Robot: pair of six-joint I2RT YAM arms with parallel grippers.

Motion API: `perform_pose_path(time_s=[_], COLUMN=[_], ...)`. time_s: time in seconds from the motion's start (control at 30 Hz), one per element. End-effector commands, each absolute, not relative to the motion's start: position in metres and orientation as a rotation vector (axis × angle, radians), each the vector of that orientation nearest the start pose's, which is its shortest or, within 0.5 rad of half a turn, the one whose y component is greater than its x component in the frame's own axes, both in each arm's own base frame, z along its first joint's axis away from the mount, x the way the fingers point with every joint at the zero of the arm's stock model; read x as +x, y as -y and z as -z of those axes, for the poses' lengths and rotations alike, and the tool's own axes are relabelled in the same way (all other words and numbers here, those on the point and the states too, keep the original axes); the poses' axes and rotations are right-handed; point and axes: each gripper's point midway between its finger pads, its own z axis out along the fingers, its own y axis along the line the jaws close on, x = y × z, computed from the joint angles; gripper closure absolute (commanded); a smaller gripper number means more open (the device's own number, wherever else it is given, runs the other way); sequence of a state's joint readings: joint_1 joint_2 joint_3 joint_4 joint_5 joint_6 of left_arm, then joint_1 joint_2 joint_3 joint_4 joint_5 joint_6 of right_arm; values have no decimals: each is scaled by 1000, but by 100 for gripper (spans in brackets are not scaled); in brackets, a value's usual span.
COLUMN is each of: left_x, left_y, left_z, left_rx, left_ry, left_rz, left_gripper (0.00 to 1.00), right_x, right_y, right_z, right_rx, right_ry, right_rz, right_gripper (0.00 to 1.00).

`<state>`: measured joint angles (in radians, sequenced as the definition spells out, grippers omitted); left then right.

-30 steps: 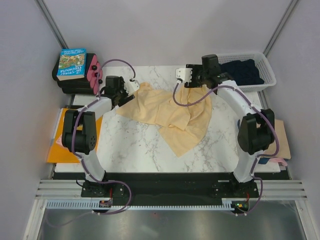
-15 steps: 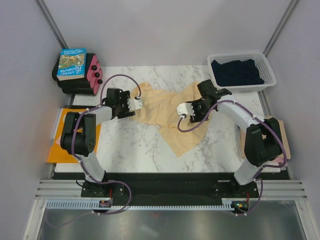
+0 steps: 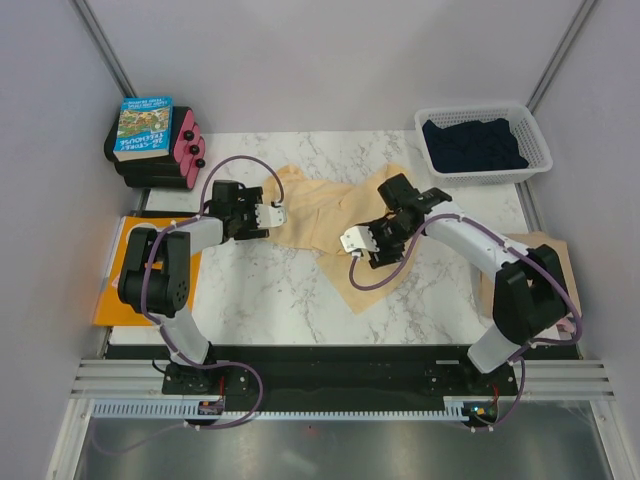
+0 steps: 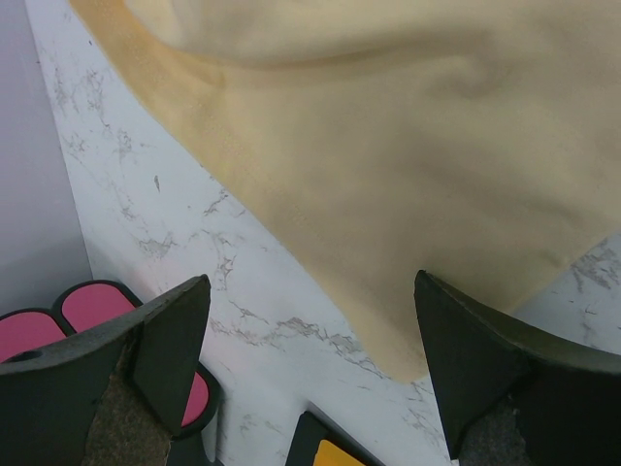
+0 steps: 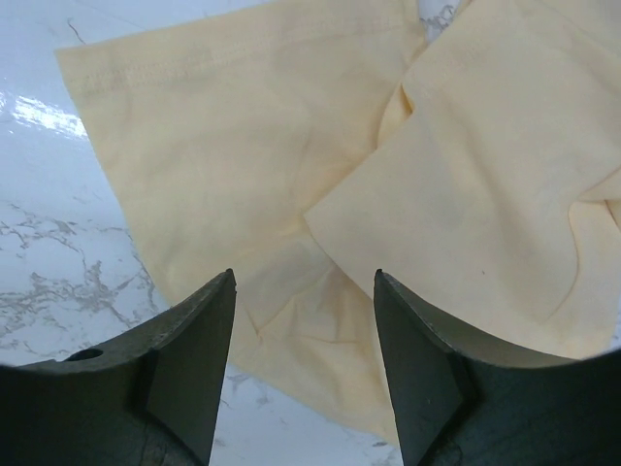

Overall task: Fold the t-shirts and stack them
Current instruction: Flatten out the tshirt

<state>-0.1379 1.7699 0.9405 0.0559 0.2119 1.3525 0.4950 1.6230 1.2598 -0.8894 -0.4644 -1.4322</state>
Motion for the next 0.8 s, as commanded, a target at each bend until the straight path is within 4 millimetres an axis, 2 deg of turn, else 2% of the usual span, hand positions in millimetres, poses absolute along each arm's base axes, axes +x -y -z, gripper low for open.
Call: perform_pose_path(time_s=[0.0, 0.07, 0.13, 0.17, 0.2, 0.47, 0.6, 0.77], left_x=[449, 450, 450, 451, 452, 455, 456, 454], left_y=[60, 59, 59, 58, 58, 58, 58, 57], left_z=[-46, -45, -45, -45, -45, -51, -50, -49], left_rx=[1699, 1692, 1688, 1684, 1679, 1645, 1626, 1624], left_ry=[-1640, -1648, -1649, -1651, -1654, -1663, -1679, -1684], left_rz=[-368, -372, -374, -380, -385, -385, -379, -378], left_gripper=[7, 7, 7, 7, 7, 7, 7, 8], right_x=[288, 287, 294, 291, 297, 311, 322, 321], right_y=[-233, -238, -246, -244, -249, -242, -237, -229], right_z=[-107, -94, -89, -79, -77, -52, -47, -40], right_rx=[-2145, -2116, -2081, -2086, -2067, -2045, -2020, -2030], right_ry=[-1359, -1415, -1402, -1428, -1412, -1462, -1469, -1474], right_rz=[-445, -457, -441, -436, -410, -317, -223, -180], right_gripper=[34, 36, 36, 36, 36, 35, 35, 35])
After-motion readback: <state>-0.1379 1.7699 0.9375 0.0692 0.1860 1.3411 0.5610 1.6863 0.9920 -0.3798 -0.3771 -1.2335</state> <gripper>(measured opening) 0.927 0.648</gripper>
